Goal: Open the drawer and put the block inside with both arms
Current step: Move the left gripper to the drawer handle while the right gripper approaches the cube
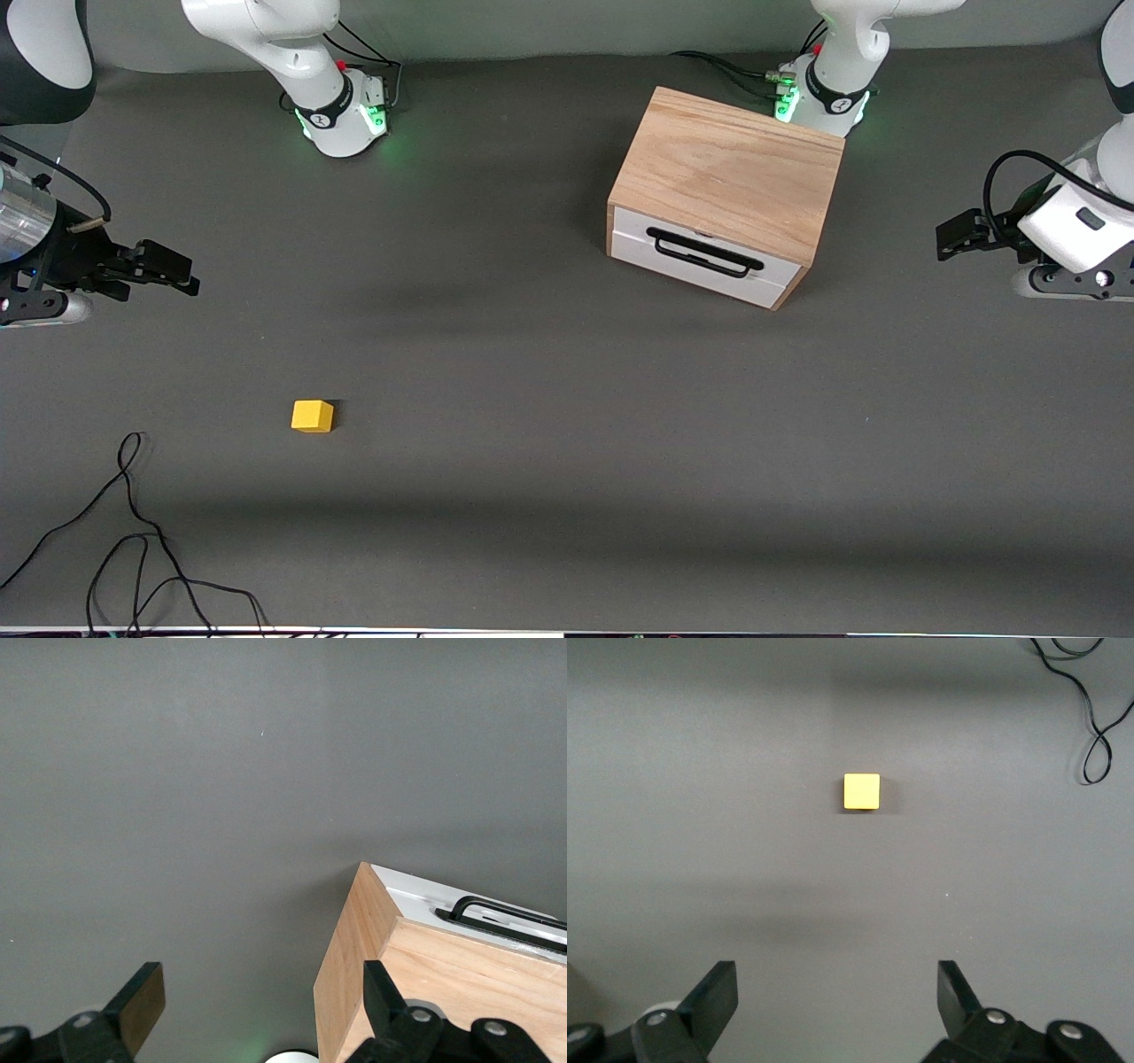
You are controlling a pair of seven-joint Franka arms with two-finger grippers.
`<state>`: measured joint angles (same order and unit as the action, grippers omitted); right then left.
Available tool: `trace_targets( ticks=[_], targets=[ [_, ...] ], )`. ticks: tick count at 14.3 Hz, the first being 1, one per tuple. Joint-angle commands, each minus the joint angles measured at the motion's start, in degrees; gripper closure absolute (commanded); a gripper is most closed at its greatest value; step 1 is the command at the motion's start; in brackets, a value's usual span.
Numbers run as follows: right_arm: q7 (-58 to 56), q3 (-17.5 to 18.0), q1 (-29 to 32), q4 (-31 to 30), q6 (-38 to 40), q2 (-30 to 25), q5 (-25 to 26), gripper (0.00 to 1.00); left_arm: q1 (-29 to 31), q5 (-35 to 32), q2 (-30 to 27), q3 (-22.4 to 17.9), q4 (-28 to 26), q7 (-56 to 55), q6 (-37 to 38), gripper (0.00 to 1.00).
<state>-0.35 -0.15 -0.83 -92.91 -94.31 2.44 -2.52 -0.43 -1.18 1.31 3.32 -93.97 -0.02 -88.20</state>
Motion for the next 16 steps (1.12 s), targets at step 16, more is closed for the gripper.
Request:
trace_targets(
  ticks=[16],
  targets=[
    [-1.0,-0.5,0.1,0.8,-0.9,2.3,0.6,0.00,-7.1,-0.3,3.8,5.8,0.4,-30.2,-3.2,0.00]
  ],
)
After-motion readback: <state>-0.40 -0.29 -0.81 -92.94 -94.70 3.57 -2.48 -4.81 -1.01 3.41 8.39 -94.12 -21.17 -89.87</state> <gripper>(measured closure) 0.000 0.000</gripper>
